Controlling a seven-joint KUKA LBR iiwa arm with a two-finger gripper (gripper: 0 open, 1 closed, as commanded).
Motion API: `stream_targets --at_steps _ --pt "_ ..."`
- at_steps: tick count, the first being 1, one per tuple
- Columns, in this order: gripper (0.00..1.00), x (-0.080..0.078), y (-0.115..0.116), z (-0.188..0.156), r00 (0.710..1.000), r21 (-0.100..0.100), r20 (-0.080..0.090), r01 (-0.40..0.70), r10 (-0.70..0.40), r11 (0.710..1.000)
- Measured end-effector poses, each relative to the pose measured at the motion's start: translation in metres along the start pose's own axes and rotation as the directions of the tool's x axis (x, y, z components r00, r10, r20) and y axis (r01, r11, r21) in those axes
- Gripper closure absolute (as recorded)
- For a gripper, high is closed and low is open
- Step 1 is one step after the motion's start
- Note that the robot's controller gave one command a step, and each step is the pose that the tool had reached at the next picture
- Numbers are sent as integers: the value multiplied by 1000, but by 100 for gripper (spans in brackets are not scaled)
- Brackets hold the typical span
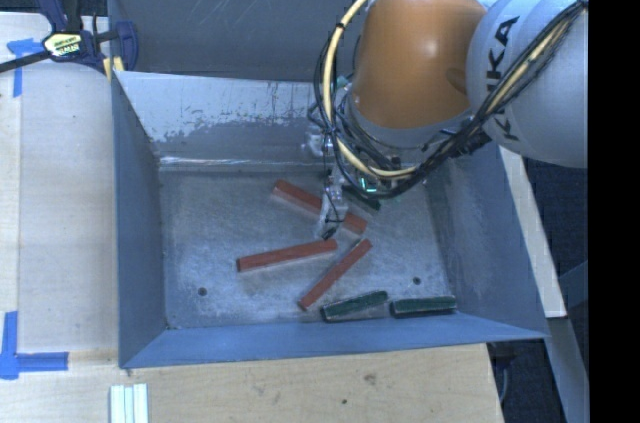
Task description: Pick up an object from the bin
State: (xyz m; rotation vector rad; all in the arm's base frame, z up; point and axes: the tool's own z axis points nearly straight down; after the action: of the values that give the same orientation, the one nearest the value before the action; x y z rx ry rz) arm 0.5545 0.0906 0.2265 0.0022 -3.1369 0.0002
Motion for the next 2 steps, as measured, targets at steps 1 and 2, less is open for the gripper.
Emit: stream_targets --at_steps 1,2 --pt "0 -37 -69 104 997 3 2 71 -71 997" --pt "0 -32 -44 156 995 0 2 -97 97 995"
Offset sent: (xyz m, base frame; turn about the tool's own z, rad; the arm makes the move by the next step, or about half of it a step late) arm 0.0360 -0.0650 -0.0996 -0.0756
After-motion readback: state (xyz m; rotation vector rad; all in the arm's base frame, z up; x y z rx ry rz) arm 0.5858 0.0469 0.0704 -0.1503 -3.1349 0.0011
